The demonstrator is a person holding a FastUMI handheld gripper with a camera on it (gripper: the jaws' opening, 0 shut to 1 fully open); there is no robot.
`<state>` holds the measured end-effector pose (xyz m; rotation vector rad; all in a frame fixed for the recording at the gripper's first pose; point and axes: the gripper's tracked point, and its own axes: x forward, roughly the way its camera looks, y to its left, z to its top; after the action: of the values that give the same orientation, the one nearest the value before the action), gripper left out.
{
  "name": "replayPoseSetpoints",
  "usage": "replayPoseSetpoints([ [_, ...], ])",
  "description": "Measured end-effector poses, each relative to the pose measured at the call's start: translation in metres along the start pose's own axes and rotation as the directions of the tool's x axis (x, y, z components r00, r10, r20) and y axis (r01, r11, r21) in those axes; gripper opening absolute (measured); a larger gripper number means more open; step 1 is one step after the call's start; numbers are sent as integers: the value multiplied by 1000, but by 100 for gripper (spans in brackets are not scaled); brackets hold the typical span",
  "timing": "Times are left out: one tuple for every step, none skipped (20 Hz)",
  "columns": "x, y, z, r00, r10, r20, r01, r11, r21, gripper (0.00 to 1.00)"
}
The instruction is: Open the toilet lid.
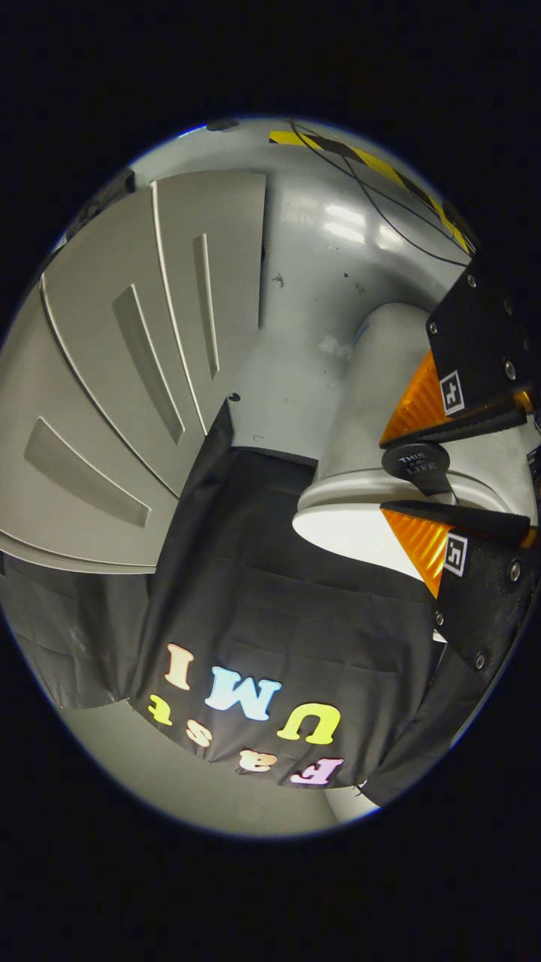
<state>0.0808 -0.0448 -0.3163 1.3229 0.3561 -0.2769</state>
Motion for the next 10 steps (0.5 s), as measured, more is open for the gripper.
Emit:
replayPoseSetpoints([
  [-1,-2,0,1000,0,-3,0,1000,5,36],
  [-2,-1,-1,1000,5,-6,-5,1000,19,29],
  [-2,0,-2,1000,13,-13,-13,999,31,22],
  [-2,1,-3,1000,17,-18,-16,999,39,20],
  [-1,2,-4,1000,15,-20,-15,999,41,16],
  [0,4,-4,1000,15,-20,-14,999,38,15],
  [-1,6,-3,1000,15,-17,-14,999,29,10],
  [-1,6,-5,1000,10,-24,-9,1000,20,8],
  [0,6,-5,1000,4,-27,-3,1000,13,6],
  [0,6,-6,999,-5,-34,5,1000,8,6],
])
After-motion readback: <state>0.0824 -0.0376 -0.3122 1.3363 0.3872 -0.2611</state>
